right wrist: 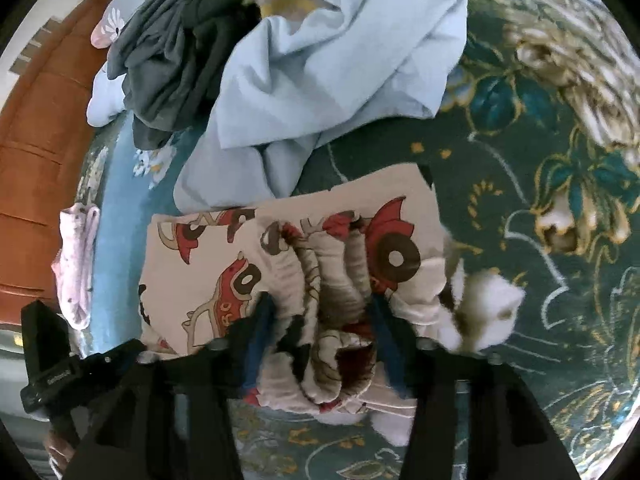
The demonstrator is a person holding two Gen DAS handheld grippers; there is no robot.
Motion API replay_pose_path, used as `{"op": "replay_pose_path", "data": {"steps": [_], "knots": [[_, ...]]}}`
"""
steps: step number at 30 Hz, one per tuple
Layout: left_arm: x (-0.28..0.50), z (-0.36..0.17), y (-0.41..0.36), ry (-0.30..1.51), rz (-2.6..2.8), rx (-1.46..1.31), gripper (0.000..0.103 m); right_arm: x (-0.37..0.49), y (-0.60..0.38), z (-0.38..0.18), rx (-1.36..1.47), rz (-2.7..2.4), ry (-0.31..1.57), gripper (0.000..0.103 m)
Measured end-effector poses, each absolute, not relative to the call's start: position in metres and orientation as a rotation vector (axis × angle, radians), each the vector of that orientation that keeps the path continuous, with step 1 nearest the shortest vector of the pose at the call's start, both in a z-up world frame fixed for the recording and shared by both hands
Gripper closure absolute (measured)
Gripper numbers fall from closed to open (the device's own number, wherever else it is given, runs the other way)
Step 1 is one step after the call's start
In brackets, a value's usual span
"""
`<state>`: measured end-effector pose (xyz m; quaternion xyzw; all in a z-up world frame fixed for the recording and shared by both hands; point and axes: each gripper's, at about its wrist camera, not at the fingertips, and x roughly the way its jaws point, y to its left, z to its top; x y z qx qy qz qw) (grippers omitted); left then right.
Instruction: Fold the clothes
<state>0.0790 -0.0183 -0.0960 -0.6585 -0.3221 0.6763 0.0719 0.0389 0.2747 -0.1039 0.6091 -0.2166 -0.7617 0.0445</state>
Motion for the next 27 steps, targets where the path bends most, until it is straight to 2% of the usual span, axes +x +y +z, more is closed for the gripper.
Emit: {"op": "replay_pose_path", "data": {"steps": [1, 3, 8, 13, 20, 21, 22, 24, 27], "knots": [[0.078, -0.098, -0.016, -0.940, 2.034, -2.004, 0.042, 0.039, 0.272, -0.099, 1.838, -2.326, -0.669, 0.084], [0.077, -0.099, -0.011, -0.877, 2.044, -2.050, 0.042, 0.039, 0.269, -0.086, 1.781, -2.335, -0.670, 0.088], [0.078, -0.096, -0.002, -0.769, 2.032, -2.091, 0.038, 0.048, 0.293, -0.049, 1.590, -2.443, -0.746, 0.089], [0.076, -0.101, 0.007, -0.692, 2.000, -2.137, 0.037, 0.048, 0.303, -0.100, 1.832, -2.395, -0.769, 0.089], [0.076, -0.081, -0.021, -0.990, 2.019, -1.851, 0.039, 0.047, 0.295, -0.096, 1.788, -2.417, -0.675, 0.088], [0.076, -0.078, -0.025, -1.034, 2.023, -1.805, 0.039, 0.047, 0.295, -0.093, 1.776, -2.422, -0.649, 0.081], [0.074, -0.076, -0.029, -1.071, 2.028, -1.766, 0.038, 0.048, 0.296, -0.093, 1.778, -2.445, -0.617, 0.066], [0.065, -0.081, -0.030, -1.078, 2.068, -1.775, 0.038, 0.050, 0.299, -0.093, 1.782, -2.488, -0.554, 0.051], [0.057, -0.094, -0.024, -1.011, 2.087, -1.789, 0.038, 0.052, 0.301, -0.108, 1.807, -2.451, -0.575, 0.048]]}}
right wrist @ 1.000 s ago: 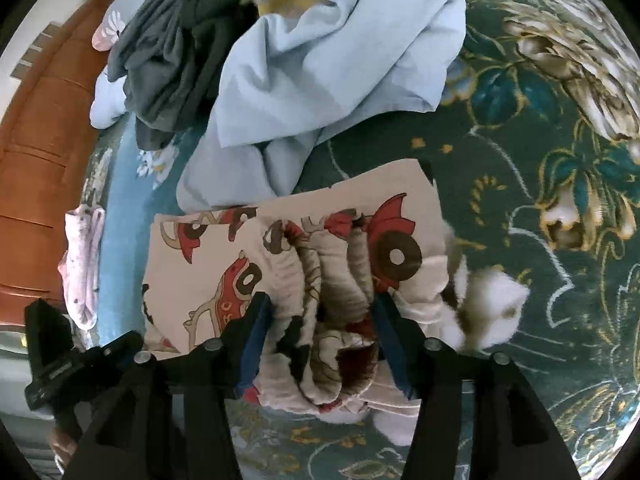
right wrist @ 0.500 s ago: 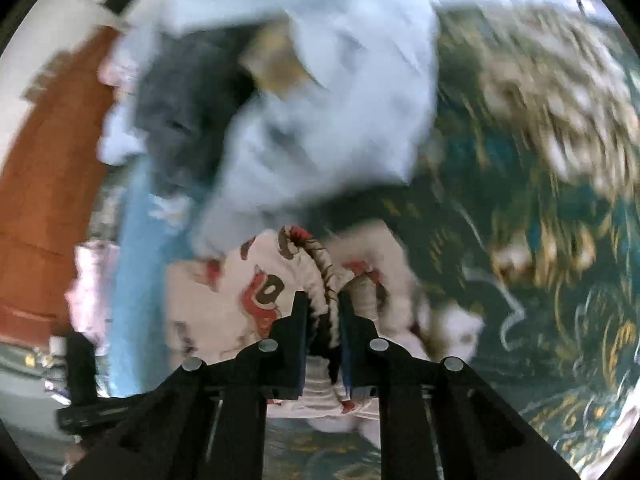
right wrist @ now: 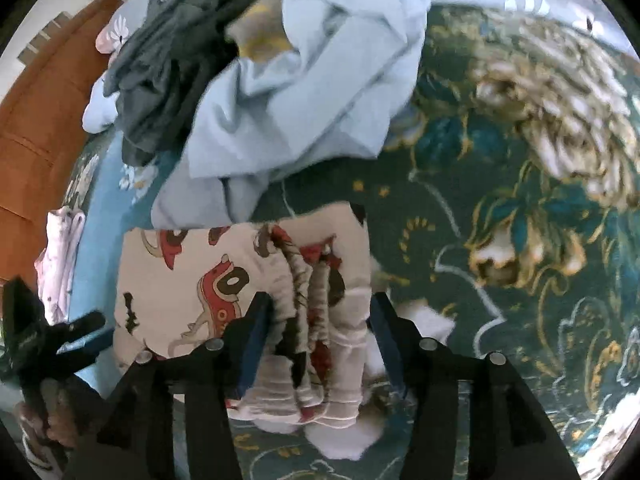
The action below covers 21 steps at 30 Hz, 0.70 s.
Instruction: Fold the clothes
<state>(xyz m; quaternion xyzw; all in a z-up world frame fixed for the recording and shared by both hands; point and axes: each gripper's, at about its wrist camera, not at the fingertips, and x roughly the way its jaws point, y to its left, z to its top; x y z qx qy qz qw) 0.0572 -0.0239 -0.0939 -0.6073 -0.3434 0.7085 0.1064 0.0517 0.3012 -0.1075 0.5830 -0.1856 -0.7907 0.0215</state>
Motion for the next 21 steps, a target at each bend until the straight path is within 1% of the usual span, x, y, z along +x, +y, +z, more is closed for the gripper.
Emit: {"op": "replay_pose_path", "data": {"steps": [4, 6, 9, 11, 12, 13, 16, 18, 21], "knots": [[0.047, -0.107, -0.002, -0.924, 2.069, -1.770, 0.038, 0.051, 0.308, -0.127, 1.815, -2.402, -0.728, 0.039], [0.045, -0.114, 0.003, -0.921, 2.027, -1.788, 0.038, 0.052, 0.312, -0.133, 1.820, -2.380, -0.822, 0.038], [0.044, -0.117, 0.008, -0.936, 1.993, -1.796, 0.038, 0.054, 0.311, -0.132, 1.818, -2.378, -0.855, 0.038], [0.046, -0.116, 0.005, -0.946, 1.980, -1.788, 0.039, 0.055, 0.307, -0.130, 1.830, -2.367, -0.867, 0.045], [0.048, -0.116, 0.004, -0.947, 1.973, -1.785, 0.040, 0.055, 0.306, -0.130, 1.835, -2.361, -0.873, 0.055], [0.049, -0.116, 0.005, -0.932, 1.969, -1.784, 0.048, 0.056, 0.306, -0.128, 1.833, -2.355, -0.891, 0.064], [0.053, -0.106, 0.009, -0.870, 1.985, -1.747, 0.066, 0.061, 0.311, -0.120, 1.792, -2.340, -0.970, 0.071], [0.055, -0.102, 0.010, -0.882, 1.981, -1.704, 0.072, 0.064, 0.312, -0.111, 1.760, -2.342, -0.984, 0.072], [0.062, -0.090, 0.005, -0.900, 1.985, -1.648, 0.074, 0.067, 0.308, -0.087, 1.696, -2.370, -0.949, 0.072]]}}
